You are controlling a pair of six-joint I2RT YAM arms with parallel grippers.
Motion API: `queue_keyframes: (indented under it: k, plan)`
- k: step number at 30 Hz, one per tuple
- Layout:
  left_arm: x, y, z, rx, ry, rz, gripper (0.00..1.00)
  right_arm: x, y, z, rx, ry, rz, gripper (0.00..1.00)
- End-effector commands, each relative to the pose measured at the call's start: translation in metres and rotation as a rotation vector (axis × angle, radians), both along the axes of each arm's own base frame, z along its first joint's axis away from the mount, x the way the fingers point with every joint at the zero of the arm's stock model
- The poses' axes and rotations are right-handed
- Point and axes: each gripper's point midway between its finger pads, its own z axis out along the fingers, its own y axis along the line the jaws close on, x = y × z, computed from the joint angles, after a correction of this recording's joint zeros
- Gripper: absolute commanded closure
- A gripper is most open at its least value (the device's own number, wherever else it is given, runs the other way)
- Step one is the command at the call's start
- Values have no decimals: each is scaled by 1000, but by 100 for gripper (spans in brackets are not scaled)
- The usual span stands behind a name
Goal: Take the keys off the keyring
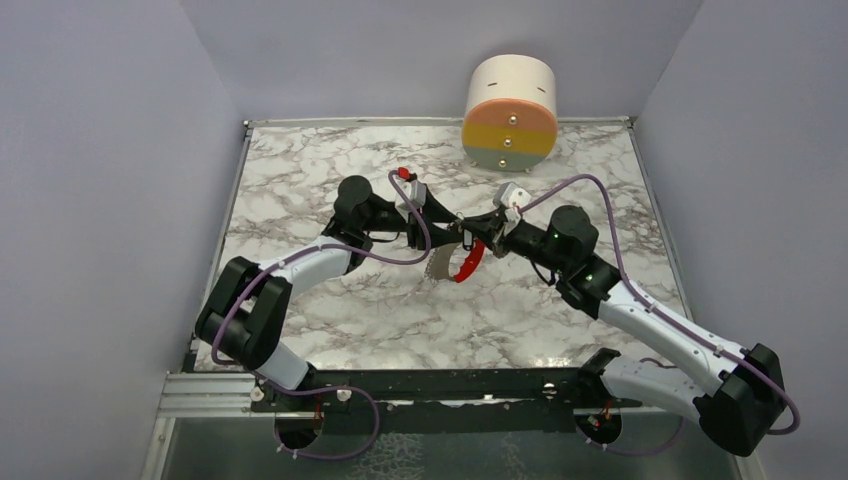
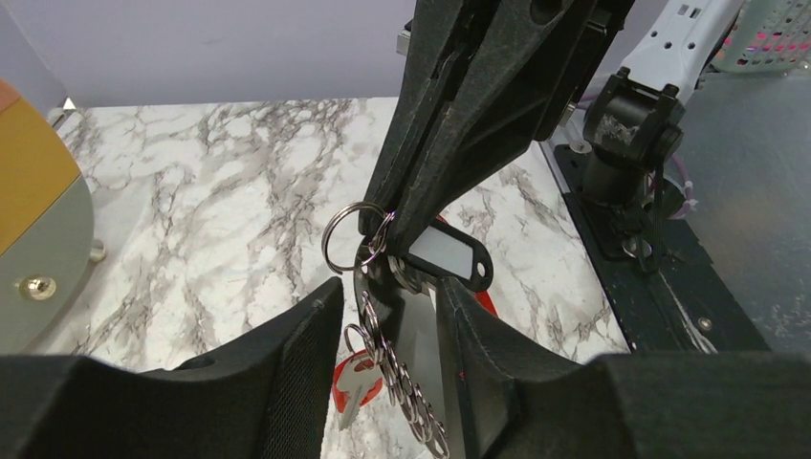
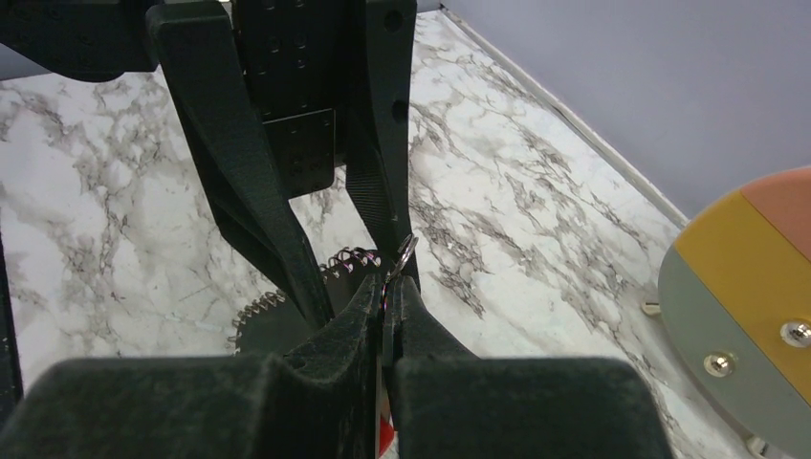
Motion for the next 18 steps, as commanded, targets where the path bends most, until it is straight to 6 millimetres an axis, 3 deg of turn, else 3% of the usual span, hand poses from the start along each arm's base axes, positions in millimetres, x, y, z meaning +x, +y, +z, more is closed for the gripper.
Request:
queue_keyframes:
  k: [1,4,10,17,18]
  plan:
    - [-3,-1,0,-6,-14,-25,56,-10,4,35,74,-79,43,99]
    - [-1,-1,1,-8,-17,-19,61,-10,3,36,76,-84,42,99]
    - [-2,1,3,-13,-41,-11,99,-12,2,37,73,-89,47,99]
    - [9,6,8,-23,-37,69,100,-9,-1,34,70,-86,22,99]
    - [12,6,8,-23,-33,91,100,-9,-2,35,71,-87,13,95]
